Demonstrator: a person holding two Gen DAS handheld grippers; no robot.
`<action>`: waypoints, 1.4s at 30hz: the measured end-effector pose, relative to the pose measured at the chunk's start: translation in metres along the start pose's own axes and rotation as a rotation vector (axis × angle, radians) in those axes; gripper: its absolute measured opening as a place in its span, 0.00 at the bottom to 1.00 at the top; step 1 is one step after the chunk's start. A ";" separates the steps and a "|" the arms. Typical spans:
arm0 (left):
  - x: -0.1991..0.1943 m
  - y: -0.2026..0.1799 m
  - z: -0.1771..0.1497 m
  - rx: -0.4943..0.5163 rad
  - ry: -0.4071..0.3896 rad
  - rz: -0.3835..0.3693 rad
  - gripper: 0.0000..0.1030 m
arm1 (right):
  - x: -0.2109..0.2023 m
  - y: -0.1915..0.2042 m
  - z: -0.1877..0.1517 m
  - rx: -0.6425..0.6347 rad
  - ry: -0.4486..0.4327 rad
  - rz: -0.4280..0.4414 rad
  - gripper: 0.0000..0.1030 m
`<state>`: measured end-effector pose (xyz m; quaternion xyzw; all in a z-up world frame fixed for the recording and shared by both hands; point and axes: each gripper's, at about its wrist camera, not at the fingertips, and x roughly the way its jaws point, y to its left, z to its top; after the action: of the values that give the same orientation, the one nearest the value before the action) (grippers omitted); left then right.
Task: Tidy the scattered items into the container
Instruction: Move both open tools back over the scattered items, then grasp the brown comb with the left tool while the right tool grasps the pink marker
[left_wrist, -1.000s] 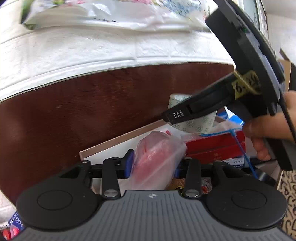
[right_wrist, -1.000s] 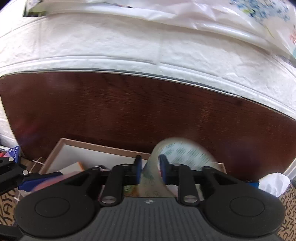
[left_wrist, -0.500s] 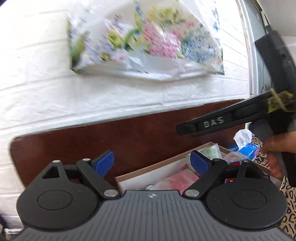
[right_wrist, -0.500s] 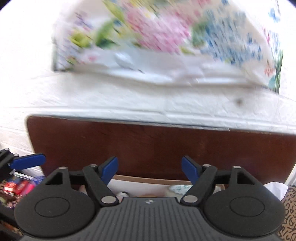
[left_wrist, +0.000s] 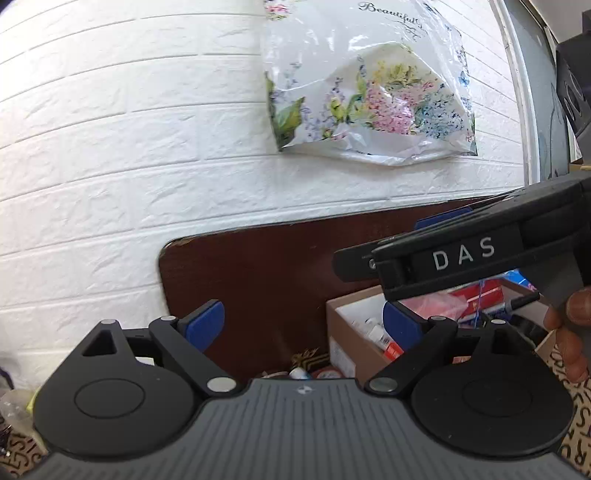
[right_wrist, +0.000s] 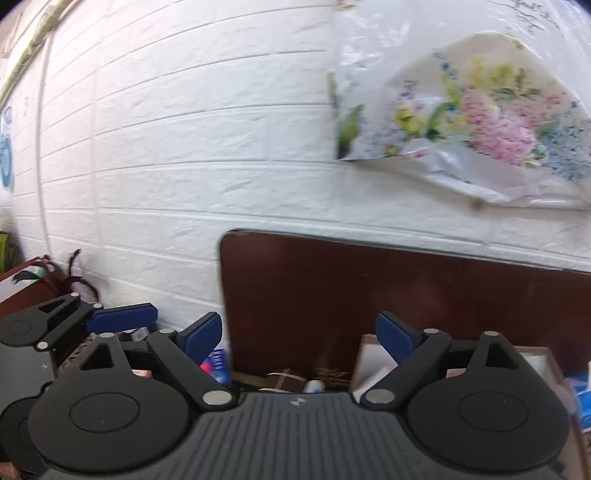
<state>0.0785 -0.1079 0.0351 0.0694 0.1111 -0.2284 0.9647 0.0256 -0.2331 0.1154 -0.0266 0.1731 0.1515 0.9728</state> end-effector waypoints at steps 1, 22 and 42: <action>-0.005 0.006 -0.002 -0.009 0.003 0.010 0.93 | 0.001 0.008 -0.001 -0.002 -0.001 0.009 0.89; -0.051 0.075 -0.127 -0.005 0.177 0.165 0.95 | 0.024 0.096 -0.113 0.109 0.089 0.111 0.89; 0.010 0.158 -0.143 0.107 0.288 -0.052 0.91 | 0.109 0.104 -0.124 0.119 0.184 0.128 0.85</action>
<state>0.1332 0.0548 -0.0925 0.1500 0.2377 -0.2468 0.9274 0.0509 -0.1156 -0.0384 0.0283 0.2716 0.1995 0.9411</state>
